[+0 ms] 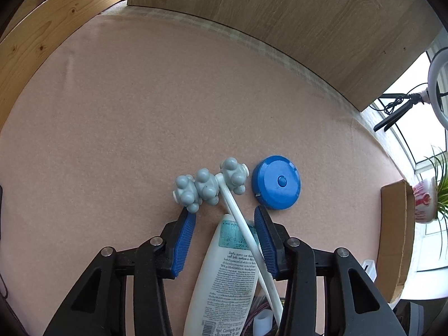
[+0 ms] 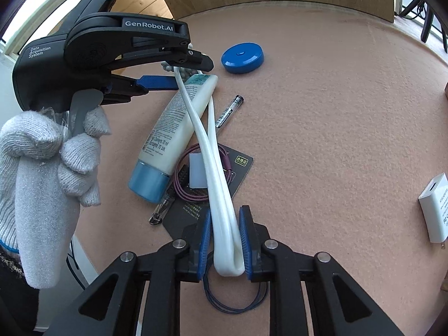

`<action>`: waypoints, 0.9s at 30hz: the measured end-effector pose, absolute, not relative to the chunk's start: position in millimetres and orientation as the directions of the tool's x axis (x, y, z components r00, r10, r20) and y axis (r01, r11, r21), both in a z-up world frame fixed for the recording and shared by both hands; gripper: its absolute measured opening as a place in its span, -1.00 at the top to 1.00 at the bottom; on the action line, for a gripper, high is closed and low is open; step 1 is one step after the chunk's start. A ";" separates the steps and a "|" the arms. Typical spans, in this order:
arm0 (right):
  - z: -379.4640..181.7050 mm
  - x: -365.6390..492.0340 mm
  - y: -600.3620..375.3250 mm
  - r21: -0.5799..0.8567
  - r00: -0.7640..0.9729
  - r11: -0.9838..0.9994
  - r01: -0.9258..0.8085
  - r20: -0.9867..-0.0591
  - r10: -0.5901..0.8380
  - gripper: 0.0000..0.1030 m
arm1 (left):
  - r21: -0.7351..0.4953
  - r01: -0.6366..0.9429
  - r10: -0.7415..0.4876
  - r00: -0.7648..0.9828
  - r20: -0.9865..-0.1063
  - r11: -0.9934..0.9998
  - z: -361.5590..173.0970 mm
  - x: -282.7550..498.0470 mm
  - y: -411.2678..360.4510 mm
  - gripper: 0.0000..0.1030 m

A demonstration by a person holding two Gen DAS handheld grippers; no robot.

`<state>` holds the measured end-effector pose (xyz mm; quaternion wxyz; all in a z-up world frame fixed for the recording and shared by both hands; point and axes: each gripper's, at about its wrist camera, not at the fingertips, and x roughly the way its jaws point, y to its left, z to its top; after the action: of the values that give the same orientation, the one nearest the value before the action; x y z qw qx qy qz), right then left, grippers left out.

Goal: Organize objects
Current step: 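Grasp the white massager wand with both tools, left at the head, right at the handle, then carry the massager wand with both tools into the box and release it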

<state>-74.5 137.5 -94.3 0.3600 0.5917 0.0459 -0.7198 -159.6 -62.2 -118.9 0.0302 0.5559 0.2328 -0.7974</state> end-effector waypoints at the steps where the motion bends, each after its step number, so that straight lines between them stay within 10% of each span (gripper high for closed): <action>1: -93.9 -74.7 137.8 0.356 -0.046 -0.739 0.572 -0.885 -0.462 0.64 | -0.340 0.306 0.211 -0.384 -0.899 -0.889 -119.0 -160.1 -61.8 0.12; 13: -82.6 -73.1 140.2 0.277 -0.136 -0.759 0.589 -0.892 -0.431 0.65 | -0.369 0.251 0.246 -0.413 -0.877 -0.895 -107.9 -165.1 -44.1 0.64; 27: -63.4 -49.3 159.9 0.190 -0.275 -0.800 0.570 -0.873 -0.403 0.67 | -0.412 0.168 0.302 -0.451 -0.840 -0.895 -81.5 -167.4 -2.2 0.66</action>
<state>-49.3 159.9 -63.4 0.3060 0.5186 0.0805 -0.7943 -167.4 -2.2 -81.5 -0.0409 0.5224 0.2250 -0.8215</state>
